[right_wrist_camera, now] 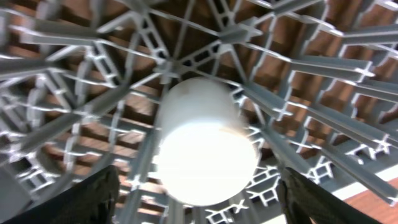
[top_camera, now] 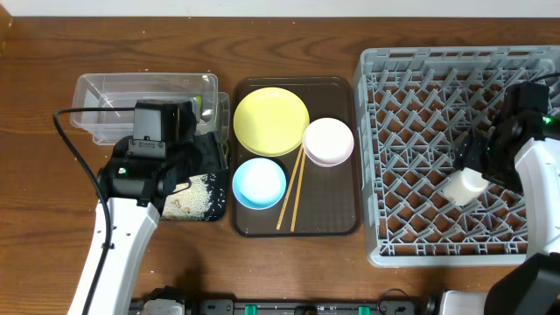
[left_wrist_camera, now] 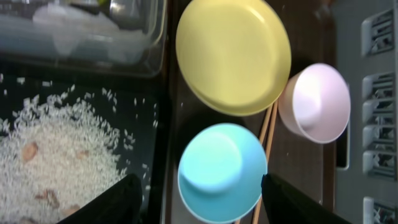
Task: Sort waste into correct bins and load items into the dishwasher rack
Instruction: 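Move the right gripper back to the pink bowl on the brown tray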
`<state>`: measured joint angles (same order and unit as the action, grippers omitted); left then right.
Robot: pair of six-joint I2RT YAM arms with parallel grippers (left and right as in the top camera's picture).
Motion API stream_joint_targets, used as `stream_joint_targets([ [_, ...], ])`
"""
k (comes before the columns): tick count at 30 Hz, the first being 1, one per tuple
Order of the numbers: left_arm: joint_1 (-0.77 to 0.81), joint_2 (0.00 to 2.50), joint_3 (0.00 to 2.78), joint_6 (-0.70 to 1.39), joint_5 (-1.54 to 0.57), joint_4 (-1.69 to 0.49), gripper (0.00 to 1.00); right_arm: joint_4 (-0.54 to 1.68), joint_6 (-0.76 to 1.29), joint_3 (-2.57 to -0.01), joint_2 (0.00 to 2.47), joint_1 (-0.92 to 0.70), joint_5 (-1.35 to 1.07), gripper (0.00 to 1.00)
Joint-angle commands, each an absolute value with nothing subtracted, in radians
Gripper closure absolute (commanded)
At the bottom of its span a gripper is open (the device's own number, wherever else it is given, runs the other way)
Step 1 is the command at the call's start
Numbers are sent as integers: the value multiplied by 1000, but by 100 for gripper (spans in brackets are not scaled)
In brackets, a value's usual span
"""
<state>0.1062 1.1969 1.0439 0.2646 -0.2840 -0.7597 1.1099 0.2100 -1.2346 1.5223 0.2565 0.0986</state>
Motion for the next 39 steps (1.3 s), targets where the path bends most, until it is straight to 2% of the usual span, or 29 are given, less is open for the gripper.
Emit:
stream_joint_targets([
  [1,101,1195,1051,255,-266,-794,35,1087,152,-1296,1457,245,-38,24],
  [6,101,1198,1041,263,-173,-891,35,935,43,-1310,1412,138,-373,28],
  [8,101,1202,1036,264,-150,-918,35,889,43,-1309,1417,76,-408,28],
  [16,101,1210,1036,267,-141,-952,36,760,10,-1309,1518,-235,-318,30],
  [22,101,1210,1036,267,-141,-953,36,622,-126,-1309,1642,-395,-88,31],
  [26,101,1210,1036,267,-141,-952,36,560,-242,-1309,1732,-427,-62,30],
  [39,101,1210,1036,267,-141,-952,35,506,-353,-1309,1934,-426,-53,32],
])
